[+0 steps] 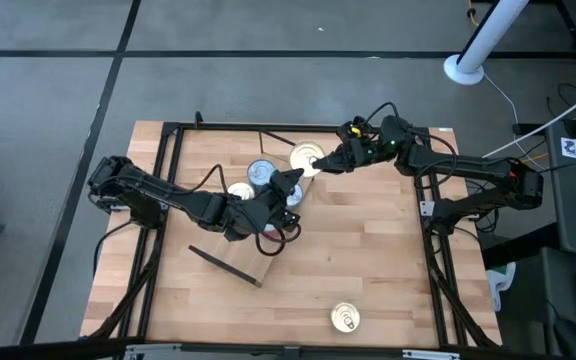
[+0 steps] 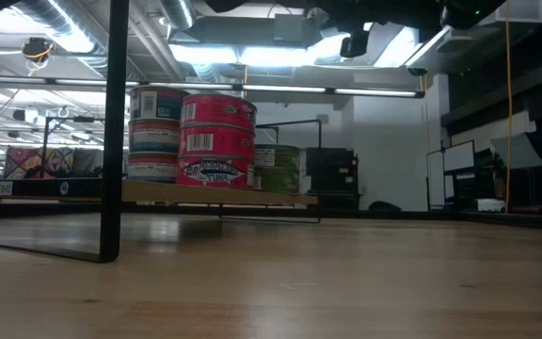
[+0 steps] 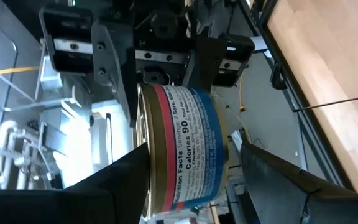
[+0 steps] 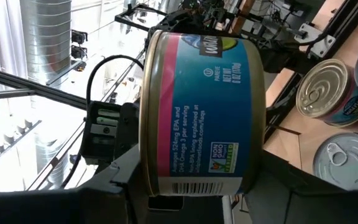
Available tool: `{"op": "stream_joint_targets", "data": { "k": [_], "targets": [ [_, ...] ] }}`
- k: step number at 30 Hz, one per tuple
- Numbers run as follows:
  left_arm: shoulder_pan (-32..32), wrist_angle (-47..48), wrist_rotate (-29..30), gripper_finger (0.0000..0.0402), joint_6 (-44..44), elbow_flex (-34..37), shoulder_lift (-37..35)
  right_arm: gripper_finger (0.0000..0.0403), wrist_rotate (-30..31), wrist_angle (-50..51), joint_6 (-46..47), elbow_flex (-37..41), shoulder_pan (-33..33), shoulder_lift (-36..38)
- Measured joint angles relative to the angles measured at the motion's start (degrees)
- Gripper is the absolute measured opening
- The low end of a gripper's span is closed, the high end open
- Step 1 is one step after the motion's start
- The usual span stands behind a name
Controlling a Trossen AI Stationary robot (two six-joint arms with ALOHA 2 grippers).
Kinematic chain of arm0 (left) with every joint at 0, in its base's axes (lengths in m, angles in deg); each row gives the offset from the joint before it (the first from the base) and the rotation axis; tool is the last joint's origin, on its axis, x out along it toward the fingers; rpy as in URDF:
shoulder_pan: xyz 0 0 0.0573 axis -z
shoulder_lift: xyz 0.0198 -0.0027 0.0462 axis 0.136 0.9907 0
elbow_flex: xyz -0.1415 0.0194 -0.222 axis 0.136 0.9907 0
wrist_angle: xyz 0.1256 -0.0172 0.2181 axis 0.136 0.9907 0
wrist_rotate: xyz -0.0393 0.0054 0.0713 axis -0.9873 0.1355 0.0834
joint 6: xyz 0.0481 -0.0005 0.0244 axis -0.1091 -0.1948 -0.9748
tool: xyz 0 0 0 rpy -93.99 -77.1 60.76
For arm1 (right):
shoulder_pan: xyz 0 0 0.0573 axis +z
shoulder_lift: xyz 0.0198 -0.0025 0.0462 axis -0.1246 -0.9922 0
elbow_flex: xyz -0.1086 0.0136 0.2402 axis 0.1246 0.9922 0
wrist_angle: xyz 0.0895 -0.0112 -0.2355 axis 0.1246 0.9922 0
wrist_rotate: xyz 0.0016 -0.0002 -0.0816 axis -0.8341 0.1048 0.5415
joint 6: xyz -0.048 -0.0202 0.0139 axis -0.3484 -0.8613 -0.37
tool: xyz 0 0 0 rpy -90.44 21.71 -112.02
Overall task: Stack canned seafood by type on shelf
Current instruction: Stack the blue tuna can on top of the blue tuna can on the shelf
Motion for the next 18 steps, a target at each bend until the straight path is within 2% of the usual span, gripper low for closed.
{"op": "stream_joint_targets", "data": {
  "k": [11,18],
  "targets": [
    [-2.0,-0.1,-1.8,0.0237,-7.4,0.0,0.0,0.0195,0.1,0.1,1.4,0.0,0.0,0.0],
    [-3.5,-0.2,-5.1,0.0237,-11.8,-0.1,-0.1,0.0195,-0.7,0.2,2.0,0.0,0.0,0.0]
  ]
}}
